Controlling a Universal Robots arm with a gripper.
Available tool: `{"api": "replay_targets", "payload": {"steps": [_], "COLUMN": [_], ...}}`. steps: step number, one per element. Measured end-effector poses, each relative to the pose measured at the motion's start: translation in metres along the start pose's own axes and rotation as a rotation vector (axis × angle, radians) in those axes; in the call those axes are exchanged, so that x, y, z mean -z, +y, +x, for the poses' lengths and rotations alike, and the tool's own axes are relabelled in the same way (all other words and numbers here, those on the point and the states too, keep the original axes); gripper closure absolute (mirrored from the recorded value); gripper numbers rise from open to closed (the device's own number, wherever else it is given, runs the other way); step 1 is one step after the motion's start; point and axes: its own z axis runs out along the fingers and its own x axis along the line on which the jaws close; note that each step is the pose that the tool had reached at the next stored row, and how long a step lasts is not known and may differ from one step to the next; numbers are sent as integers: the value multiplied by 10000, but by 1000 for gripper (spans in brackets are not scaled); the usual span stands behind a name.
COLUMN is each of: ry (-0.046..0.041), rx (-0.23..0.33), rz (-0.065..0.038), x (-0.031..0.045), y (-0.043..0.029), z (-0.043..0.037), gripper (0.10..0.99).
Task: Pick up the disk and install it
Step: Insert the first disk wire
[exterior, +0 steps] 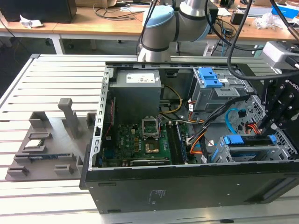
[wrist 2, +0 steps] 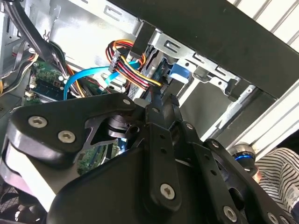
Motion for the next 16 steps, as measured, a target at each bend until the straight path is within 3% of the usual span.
{"api": "replay_targets", "payload": {"steps": [7, 10, 12, 16], "ry": [0, -1, 1, -1], "rx": [1, 0, 0, 0], "rz": [0, 0, 0, 0], "x": [222, 265, 291, 334], "y": [14, 17, 19, 22], "z": [7, -12, -24, -24], "gripper": [847, 863, 980, 980]}}
